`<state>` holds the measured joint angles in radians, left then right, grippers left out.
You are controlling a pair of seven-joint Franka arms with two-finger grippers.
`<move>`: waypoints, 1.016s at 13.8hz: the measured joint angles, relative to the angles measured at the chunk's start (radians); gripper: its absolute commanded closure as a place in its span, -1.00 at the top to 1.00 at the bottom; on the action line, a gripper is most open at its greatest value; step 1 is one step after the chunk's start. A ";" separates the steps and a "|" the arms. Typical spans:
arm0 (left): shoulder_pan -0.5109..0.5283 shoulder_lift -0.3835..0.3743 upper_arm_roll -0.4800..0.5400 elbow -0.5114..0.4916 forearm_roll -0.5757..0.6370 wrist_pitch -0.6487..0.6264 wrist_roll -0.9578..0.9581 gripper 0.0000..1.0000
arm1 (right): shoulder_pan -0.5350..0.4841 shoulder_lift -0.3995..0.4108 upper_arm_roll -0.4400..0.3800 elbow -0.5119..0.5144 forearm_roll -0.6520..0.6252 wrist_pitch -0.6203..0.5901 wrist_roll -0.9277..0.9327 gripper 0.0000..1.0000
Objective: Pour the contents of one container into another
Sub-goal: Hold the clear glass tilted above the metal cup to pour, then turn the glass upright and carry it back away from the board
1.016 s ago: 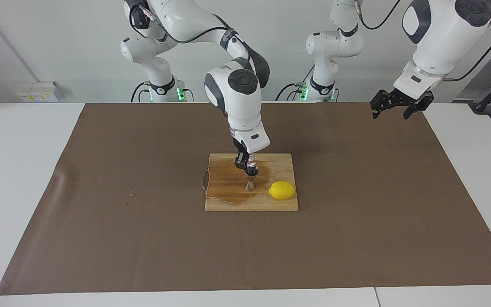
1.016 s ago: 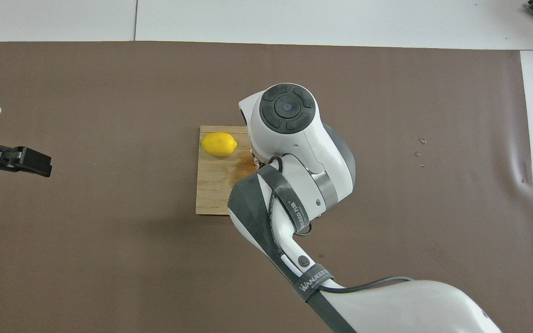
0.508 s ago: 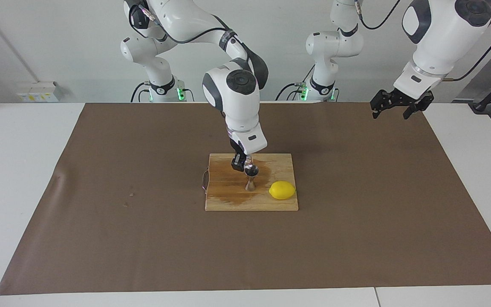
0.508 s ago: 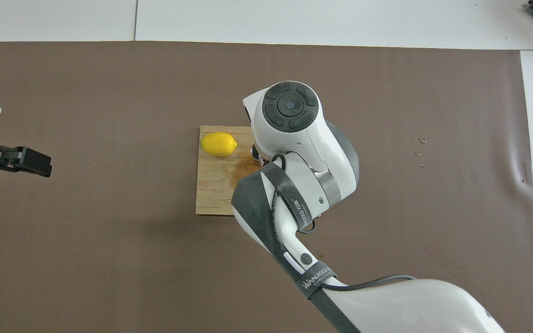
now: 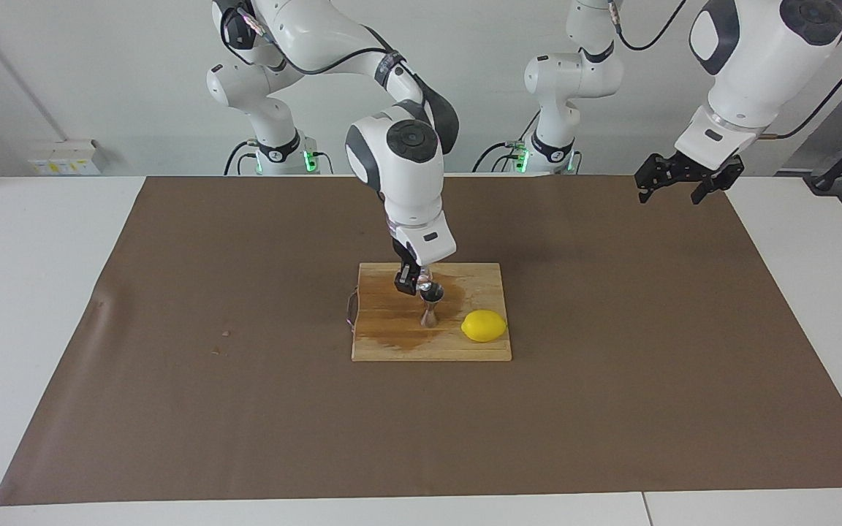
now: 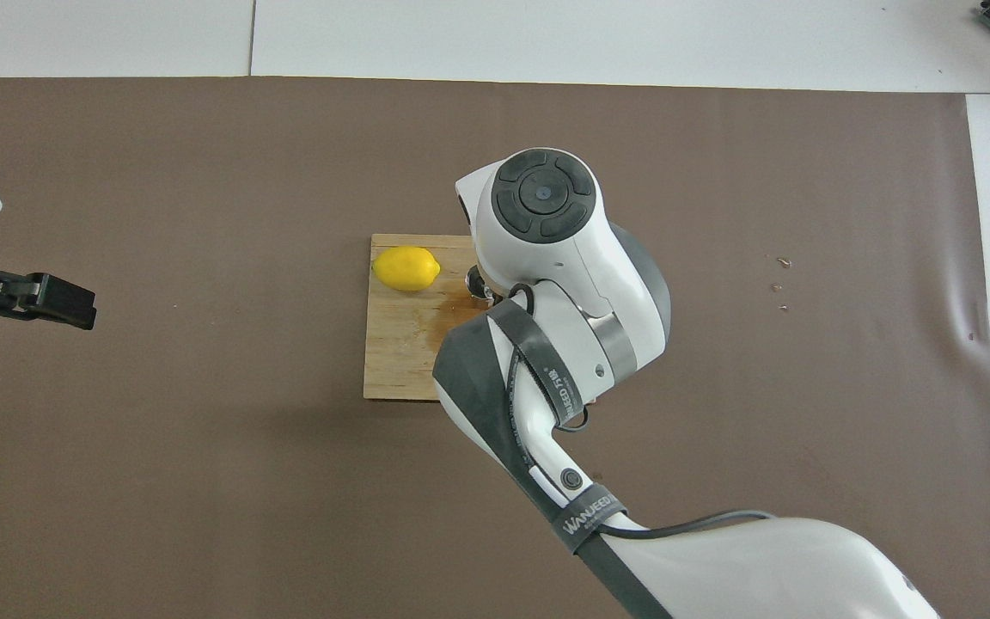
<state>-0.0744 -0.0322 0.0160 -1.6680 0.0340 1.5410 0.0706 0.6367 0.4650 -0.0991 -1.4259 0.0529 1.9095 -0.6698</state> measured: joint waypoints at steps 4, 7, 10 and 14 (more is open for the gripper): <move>0.000 0.000 0.000 0.000 0.000 0.000 0.000 1.00 | 0.001 0.003 0.000 -0.001 -0.003 0.000 -0.001 -1.00; 0.000 0.000 0.000 0.000 0.000 0.000 0.000 1.00 | 0.001 0.005 -0.005 -0.003 -0.012 0.001 -0.009 -1.00; 0.000 0.000 0.000 0.000 0.000 0.000 0.000 1.00 | 0.000 0.006 -0.014 -0.004 -0.018 0.001 -0.031 -1.00; 0.000 0.000 0.000 0.000 0.000 0.000 0.000 1.00 | -0.010 0.003 -0.018 0.003 0.015 0.037 -0.030 -1.00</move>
<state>-0.0744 -0.0322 0.0160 -1.6680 0.0340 1.5410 0.0706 0.6264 0.4685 -0.1174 -1.4229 0.0681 1.9462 -0.7001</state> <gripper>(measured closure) 0.000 0.515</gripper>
